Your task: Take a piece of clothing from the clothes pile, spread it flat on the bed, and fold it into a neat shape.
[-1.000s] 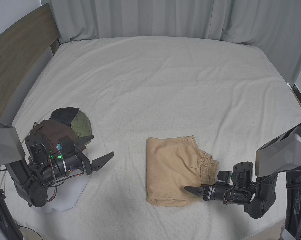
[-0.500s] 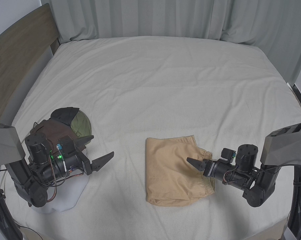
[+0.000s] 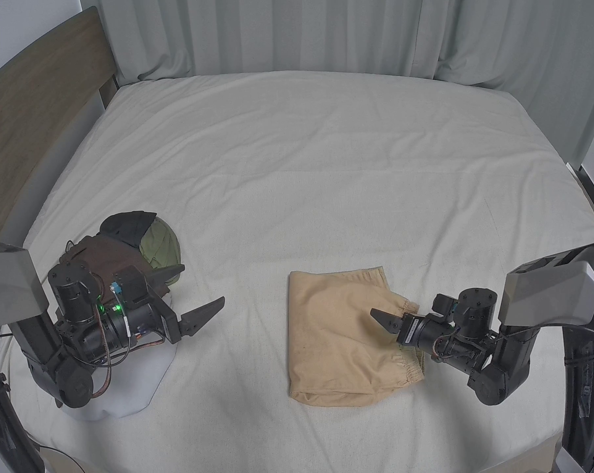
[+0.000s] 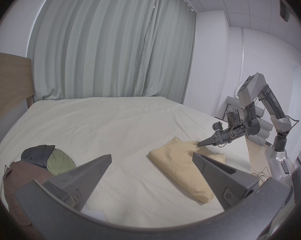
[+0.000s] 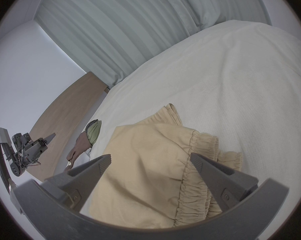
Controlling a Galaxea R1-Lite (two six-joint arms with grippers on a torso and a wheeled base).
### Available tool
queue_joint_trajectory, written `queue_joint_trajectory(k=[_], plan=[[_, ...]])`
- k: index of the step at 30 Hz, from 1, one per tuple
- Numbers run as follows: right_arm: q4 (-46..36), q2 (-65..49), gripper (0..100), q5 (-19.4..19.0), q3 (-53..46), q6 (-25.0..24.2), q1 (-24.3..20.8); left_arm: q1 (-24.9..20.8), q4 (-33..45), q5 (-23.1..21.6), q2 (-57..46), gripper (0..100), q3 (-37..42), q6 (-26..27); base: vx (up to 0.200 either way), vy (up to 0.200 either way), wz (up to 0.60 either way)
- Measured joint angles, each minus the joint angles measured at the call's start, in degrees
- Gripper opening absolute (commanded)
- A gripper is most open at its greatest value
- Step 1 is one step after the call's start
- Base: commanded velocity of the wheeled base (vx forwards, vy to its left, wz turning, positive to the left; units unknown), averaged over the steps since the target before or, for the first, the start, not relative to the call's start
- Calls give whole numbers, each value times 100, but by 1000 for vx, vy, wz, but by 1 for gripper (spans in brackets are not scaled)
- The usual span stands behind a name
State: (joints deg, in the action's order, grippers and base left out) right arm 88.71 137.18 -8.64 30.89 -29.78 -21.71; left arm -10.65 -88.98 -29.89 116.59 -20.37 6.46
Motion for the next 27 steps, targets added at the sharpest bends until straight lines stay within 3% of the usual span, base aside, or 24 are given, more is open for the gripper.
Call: queue_joint_trajectory(k=[27], plan=[[-11, -256, 100, -52, -195, 67, 13, 5, 0, -13, -190, 100, 23, 7, 0, 0, 0]])
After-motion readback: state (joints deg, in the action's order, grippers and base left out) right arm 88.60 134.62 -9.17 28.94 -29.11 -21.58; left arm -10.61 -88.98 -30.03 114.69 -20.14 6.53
